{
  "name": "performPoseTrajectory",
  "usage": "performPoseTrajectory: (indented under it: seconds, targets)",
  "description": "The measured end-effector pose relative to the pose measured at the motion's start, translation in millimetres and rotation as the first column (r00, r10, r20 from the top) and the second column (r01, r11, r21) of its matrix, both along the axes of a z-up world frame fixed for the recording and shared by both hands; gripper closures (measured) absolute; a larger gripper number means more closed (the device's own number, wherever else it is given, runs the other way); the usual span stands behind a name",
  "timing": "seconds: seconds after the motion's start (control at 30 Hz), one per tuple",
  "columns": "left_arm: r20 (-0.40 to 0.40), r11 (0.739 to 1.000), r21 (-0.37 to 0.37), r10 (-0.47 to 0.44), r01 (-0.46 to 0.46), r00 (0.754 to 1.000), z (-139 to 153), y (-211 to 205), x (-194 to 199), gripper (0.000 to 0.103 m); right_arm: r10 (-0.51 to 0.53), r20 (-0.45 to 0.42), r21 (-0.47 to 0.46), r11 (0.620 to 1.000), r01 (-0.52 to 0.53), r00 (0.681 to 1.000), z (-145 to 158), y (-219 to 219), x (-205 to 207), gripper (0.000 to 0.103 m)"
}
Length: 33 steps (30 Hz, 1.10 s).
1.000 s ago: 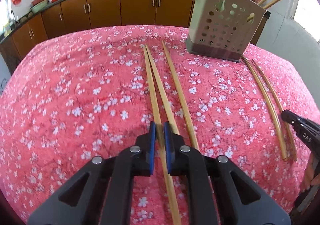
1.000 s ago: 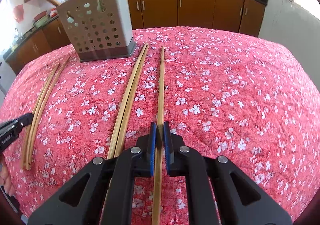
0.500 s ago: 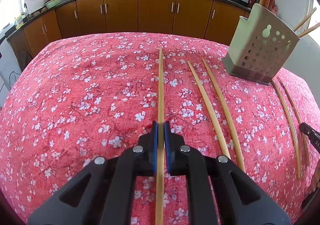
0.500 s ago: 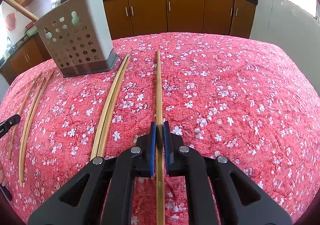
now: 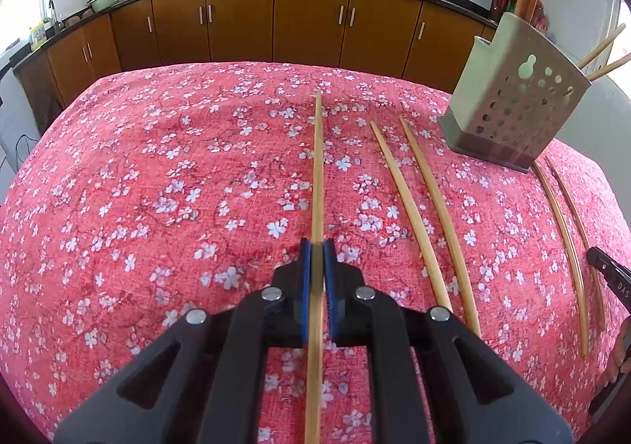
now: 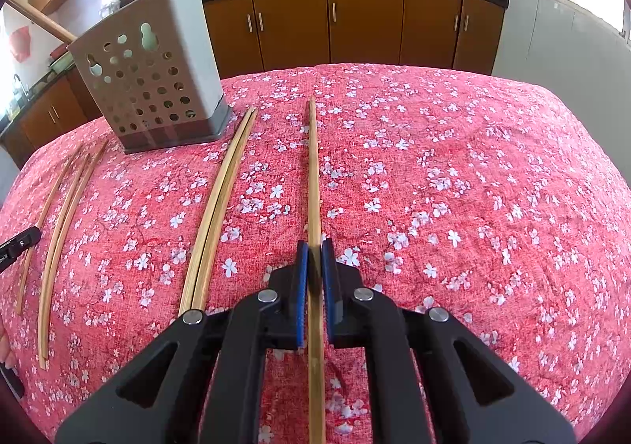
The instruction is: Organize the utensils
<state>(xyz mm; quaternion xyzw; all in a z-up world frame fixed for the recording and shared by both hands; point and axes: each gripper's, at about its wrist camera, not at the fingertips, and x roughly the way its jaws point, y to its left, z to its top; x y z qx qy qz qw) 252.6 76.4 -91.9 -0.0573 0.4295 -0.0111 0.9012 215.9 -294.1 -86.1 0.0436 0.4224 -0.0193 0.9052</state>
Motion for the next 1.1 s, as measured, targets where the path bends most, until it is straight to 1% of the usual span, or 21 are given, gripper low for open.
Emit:
performPoseTrajectory:
  seconds: [1.1]
  targets:
    - [-0.001, 1.000, 0.005, -0.002, 0.002, 1.000, -0.7, -2.2, 0.4, 0.091, 0.000, 0.000, -0.001, 1.000, 0.000, 1.000, 0.1, 0.2, 0.1, 0.094]
